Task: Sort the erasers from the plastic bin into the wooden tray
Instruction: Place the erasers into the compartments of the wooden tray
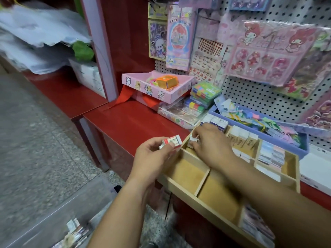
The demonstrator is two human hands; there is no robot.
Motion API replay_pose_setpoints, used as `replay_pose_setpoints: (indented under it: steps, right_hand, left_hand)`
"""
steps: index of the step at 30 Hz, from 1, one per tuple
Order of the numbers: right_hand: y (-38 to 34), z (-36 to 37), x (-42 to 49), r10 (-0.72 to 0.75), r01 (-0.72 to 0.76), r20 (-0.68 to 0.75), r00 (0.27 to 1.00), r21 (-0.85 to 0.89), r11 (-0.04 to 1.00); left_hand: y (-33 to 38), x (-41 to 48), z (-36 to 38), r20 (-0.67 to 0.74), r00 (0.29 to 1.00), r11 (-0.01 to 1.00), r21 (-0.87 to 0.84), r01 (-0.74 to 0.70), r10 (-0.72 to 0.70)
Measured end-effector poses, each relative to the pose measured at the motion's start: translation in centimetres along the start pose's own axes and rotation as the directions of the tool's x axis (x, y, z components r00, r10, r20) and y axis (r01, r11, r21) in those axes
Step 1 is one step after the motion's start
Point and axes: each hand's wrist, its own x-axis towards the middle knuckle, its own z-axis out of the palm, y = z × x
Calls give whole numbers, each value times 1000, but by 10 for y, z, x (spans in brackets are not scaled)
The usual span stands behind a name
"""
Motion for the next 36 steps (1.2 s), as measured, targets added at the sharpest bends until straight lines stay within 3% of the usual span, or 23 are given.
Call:
replay_pose_setpoints:
  steps: [8, 11, 13, 16, 20, 23, 27, 29, 32, 36]
  right_hand:
    - [-6, 1, 2, 84, -86, -26, 996, -52, 995]
    - [1, -15, -1, 152, -143, -41, 988, 165, 976]
    - [6, -30, -8, 228, -189, -31, 973, 455, 870]
    - [10, -54, -28, 241, -271, 158, 958, 776, 570]
    - [19, -66, -50, 236, -329, 235, 943, 769, 549]
    - [27, -66, -57, 297, -374, 261, 919, 817, 439]
    - [45, -72, -70, 412, -344, 190, 891, 875, 340]
    - [58, -78, -77, 444, -357, 166, 881, 849, 390]
    - [69, -78, -89, 404, -406, 172, 899, 674, 617]
    - [61, -63, -95, 346, -369, 133, 929, 432, 823]
  left_hand:
    - [3, 1, 13, 45, 999, 998, -57, 4, -1]
    - [0, 2, 18, 68, 998, 1000, -30, -2, 4]
    - [0, 2, 23, 108, 994, 1000, -21, -19, 21]
    - [-1, -1, 35, 218, 972, 996, 9, -89, 85]
    - [-5, -7, 51, 311, 945, 992, 46, -121, 100]
    - [-8, -12, 58, 369, 927, 995, 51, -90, 65]
    - [-8, -14, 57, 321, 946, 986, 139, -89, 40]
    - [-9, -11, 51, 262, 964, 983, 162, -80, 35]
    - [-8, -8, 47, 229, 973, 982, 174, -74, 32]
    - [-9, -7, 48, 250, 968, 981, 183, -64, 16]
